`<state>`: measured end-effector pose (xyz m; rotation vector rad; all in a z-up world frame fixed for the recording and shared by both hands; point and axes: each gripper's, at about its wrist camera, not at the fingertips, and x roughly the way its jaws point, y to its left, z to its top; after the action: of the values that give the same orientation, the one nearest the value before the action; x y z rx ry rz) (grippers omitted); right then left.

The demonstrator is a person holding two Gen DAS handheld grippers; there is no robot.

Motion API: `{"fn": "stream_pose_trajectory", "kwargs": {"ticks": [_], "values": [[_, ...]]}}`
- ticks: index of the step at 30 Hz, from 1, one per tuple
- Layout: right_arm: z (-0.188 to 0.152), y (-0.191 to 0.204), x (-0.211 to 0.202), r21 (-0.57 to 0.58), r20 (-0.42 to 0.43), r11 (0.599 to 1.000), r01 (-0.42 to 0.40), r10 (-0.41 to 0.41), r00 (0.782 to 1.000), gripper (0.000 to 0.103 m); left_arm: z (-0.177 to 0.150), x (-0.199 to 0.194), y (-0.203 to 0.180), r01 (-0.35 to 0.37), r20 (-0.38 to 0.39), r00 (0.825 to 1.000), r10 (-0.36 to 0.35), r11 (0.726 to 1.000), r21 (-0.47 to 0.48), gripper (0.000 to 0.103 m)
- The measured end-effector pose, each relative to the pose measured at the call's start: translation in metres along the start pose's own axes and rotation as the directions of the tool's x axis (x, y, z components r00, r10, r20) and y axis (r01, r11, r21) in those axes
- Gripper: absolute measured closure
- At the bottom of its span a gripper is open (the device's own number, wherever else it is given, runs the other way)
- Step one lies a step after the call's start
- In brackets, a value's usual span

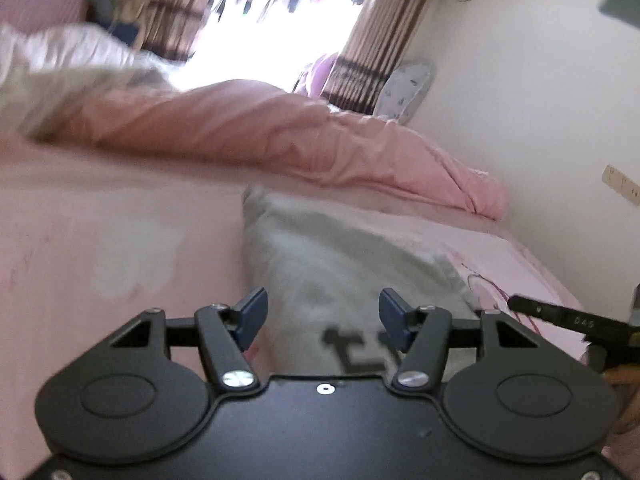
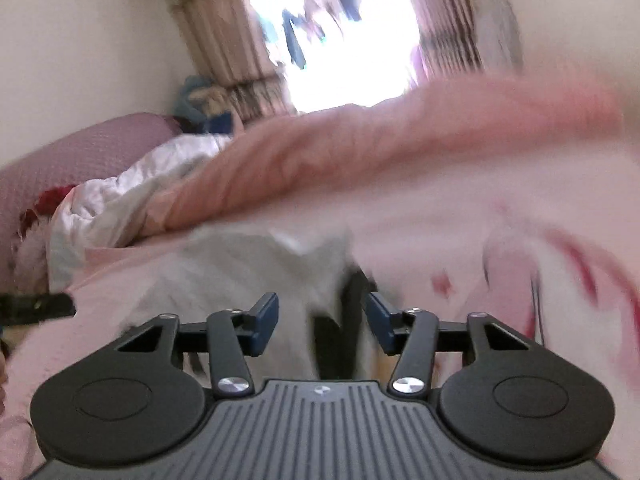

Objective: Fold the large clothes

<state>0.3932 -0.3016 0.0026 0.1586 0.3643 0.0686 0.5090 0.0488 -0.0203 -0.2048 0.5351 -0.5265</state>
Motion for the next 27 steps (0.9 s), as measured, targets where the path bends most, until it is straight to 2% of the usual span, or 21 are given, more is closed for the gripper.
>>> {"fn": "stream_pose_trajectory", "kwargs": {"ticks": [2,3,7,9,16,19,21,24,27], "values": [[0.003,0.022,0.018,-0.082,-0.021,0.996,0.026,-0.027,0.999,0.082,0.004,0.016,-0.011,-0.027,0.005,1.0,0.027,0.998,0.051,0.042],[0.002,0.031,0.03,-0.114,-0.038,0.993,0.03,-0.035,0.999,0.086,0.004,0.026,-0.014,-0.036,-0.006,0.999,0.036,0.997,0.068,0.042],[-0.008,0.043,0.074,-0.181,-0.094,0.978,0.103,-0.121,0.988,0.087,0.004,0.071,-0.016,-0.021,-0.084,0.996,0.025,0.998,0.051,0.044],[-0.015,0.041,0.089,-0.179,-0.121,0.974,0.14,-0.163,0.979,0.09,0.001,0.09,-0.011,-0.037,-0.123,0.991,0.044,0.998,0.054,0.044],[-0.023,0.025,0.101,-0.095,-0.141,0.989,0.11,-0.123,0.982,0.094,-0.008,0.133,0.003,-0.057,-0.176,0.982,0.069,0.996,0.076,0.042],[-0.024,0.025,0.101,-0.102,-0.132,0.989,0.107,-0.12,0.984,0.094,-0.004,0.126,0.002,-0.059,-0.167,0.983,0.072,0.995,0.08,0.041],[-0.021,0.026,0.091,-0.096,-0.131,0.99,0.101,-0.113,0.985,0.092,-0.003,0.111,-0.003,-0.084,-0.162,0.982,0.096,0.994,0.076,0.046],[-0.019,0.034,0.052,-0.074,-0.103,0.995,0.063,-0.07,0.992,0.091,-0.004,0.07,-0.025,-0.094,-0.107,0.989,0.106,0.989,0.113,0.045],[-0.035,0.047,0.007,-0.101,-0.07,0.993,0.059,-0.066,0.995,0.089,-0.021,0.024,-0.045,-0.09,-0.063,0.993,0.1,0.985,0.151,0.043]]}}
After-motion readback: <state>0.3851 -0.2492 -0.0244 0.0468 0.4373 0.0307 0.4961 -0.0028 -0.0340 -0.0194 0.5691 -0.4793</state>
